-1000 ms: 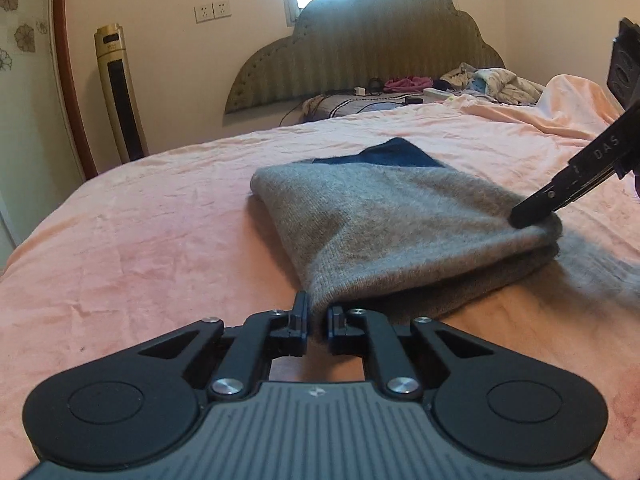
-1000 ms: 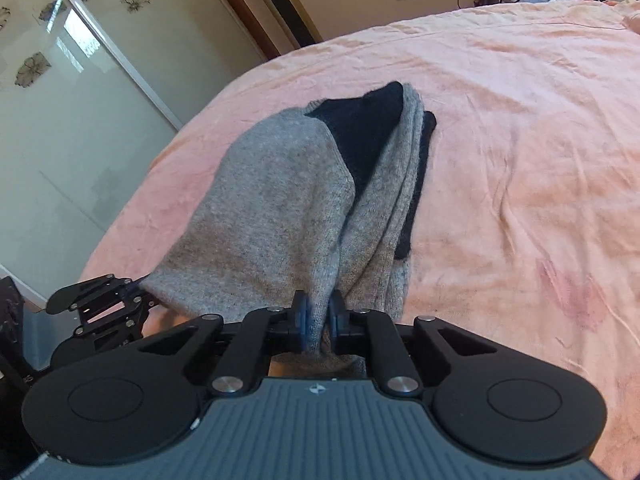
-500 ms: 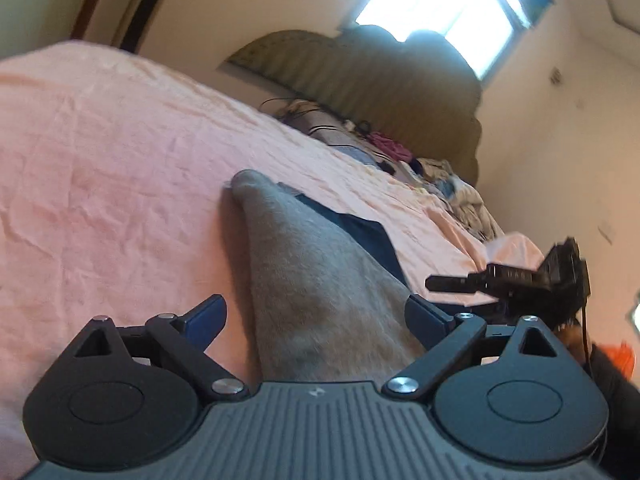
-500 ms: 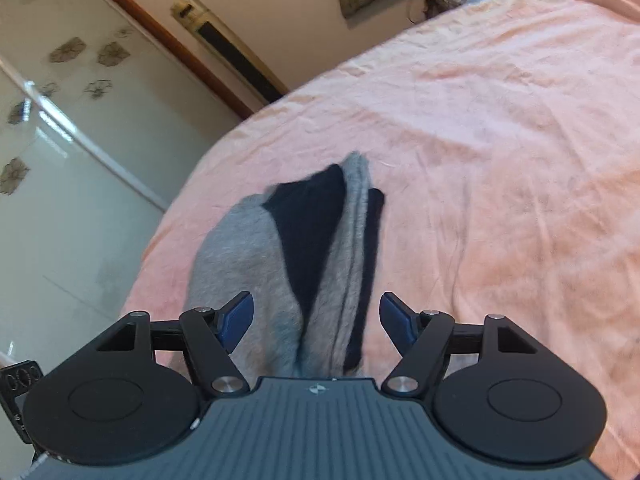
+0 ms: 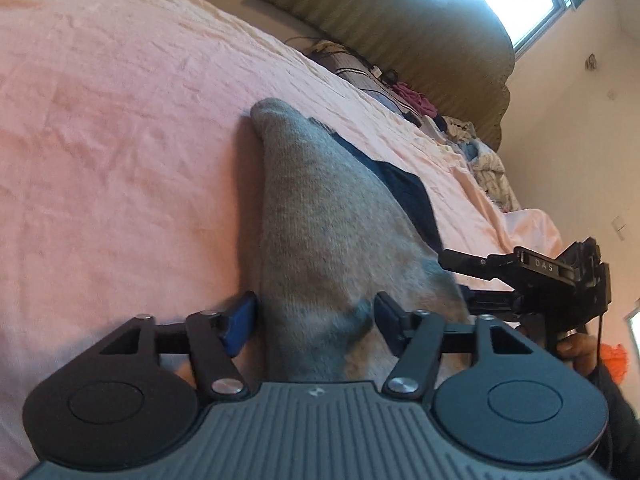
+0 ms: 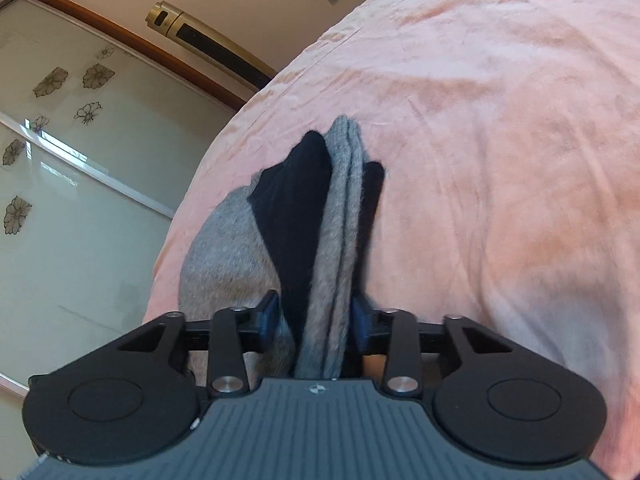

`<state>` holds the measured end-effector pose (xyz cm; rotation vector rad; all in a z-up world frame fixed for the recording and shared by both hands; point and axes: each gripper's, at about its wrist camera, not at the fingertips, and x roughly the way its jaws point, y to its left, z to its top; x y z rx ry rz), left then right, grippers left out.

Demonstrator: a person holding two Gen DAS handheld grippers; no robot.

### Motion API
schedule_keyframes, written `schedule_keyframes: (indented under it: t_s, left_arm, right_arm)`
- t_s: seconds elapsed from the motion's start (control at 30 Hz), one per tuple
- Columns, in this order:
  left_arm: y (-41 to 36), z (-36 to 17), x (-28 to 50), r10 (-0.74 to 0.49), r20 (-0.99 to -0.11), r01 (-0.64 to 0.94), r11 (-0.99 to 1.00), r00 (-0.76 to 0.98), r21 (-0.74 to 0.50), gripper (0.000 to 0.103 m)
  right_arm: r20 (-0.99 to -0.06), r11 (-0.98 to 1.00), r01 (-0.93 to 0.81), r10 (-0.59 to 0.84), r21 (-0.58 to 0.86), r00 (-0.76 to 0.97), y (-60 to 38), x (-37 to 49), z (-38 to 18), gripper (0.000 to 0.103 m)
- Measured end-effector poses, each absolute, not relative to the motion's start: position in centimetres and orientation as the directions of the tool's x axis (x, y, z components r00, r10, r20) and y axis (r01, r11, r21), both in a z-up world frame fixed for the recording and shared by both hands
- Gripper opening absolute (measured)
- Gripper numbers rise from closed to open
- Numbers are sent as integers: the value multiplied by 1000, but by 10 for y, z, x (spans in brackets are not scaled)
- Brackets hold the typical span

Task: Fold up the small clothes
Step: 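Grasp the folded sweater edge with both tools and fold it over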

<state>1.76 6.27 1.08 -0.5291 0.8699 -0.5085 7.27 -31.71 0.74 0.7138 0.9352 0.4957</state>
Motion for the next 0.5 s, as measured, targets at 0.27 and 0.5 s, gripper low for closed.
schedule_keyframes:
  t_s: [0.27,0.5]
  left_arm:
    - [65,-3,4,-710,-511,143,641,484,-754,70]
    - [54,4,-1,-685,-581,139,691,439,-709,14]
  right_arm:
    - [-593,713,-180,674,678,440,-300,26,10,80]
    - [-592,701,-193,694,687,410,-306,16,14,23]
